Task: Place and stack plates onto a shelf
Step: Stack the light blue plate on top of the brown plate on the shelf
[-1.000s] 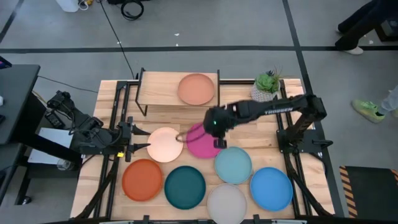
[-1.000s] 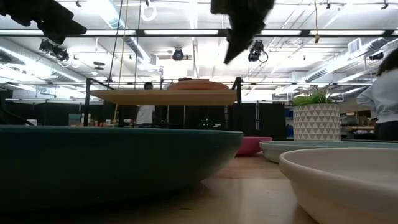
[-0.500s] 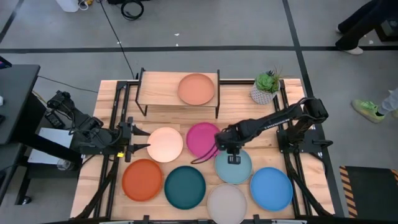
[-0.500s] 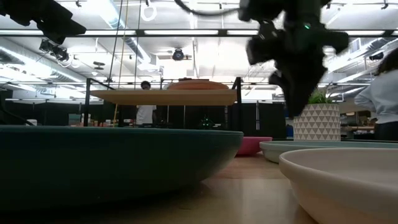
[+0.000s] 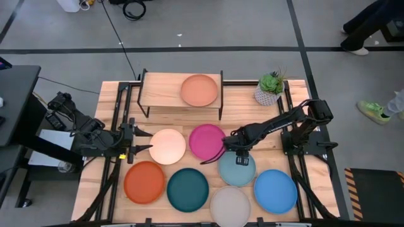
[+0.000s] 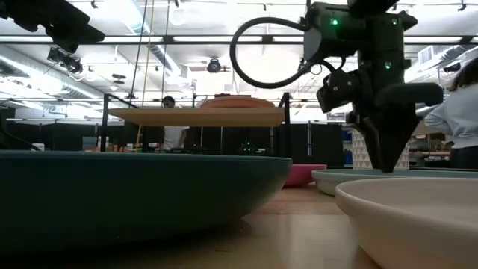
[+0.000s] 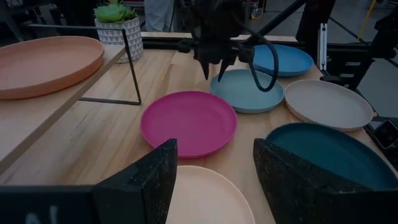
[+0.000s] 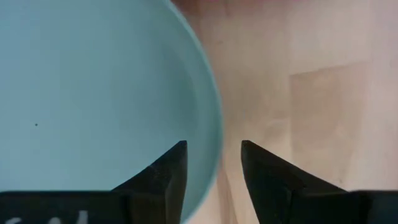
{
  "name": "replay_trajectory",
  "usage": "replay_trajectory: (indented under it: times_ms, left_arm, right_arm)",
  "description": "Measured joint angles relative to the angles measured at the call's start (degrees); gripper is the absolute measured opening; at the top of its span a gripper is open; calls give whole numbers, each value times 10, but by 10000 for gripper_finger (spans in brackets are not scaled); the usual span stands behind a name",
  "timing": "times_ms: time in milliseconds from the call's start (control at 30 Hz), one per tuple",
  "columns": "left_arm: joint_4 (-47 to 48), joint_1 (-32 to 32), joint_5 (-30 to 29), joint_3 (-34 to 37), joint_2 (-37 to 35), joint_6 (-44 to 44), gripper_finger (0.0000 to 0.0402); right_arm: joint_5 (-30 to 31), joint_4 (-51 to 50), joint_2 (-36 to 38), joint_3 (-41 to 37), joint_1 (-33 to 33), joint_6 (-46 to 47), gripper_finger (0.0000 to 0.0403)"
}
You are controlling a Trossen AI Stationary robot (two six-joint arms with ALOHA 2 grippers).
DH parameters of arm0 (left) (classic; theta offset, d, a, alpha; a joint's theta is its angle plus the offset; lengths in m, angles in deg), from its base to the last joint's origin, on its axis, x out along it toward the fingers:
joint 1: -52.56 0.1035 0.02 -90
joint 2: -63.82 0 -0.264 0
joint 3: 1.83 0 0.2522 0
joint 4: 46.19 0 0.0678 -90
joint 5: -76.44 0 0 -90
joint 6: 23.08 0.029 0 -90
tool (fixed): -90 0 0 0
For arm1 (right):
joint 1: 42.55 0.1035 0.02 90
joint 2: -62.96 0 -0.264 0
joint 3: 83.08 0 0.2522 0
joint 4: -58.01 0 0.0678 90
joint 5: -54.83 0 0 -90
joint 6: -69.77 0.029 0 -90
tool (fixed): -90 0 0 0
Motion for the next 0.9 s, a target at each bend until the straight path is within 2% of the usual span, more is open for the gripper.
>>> replay_trajectory:
  times_ms: [167, 400, 700, 900]
  left_arm:
    - [0, 0, 0, 0, 0, 0, 219]
    - [0, 0, 0, 0, 0, 0, 219]
    - [0, 0, 0, 0, 0, 1, 219]
    - [1, 0, 0, 0, 0, 1, 219]
  right_arm:
    - [-1, 13, 0, -17, -6, 2, 146]
    - [-1, 28, 0, -32, -20, 14, 93]
    - [-14, 32, 0, -32, -34, -16, 30]
    - [-43, 29, 1, -30, -57, -44, 19]
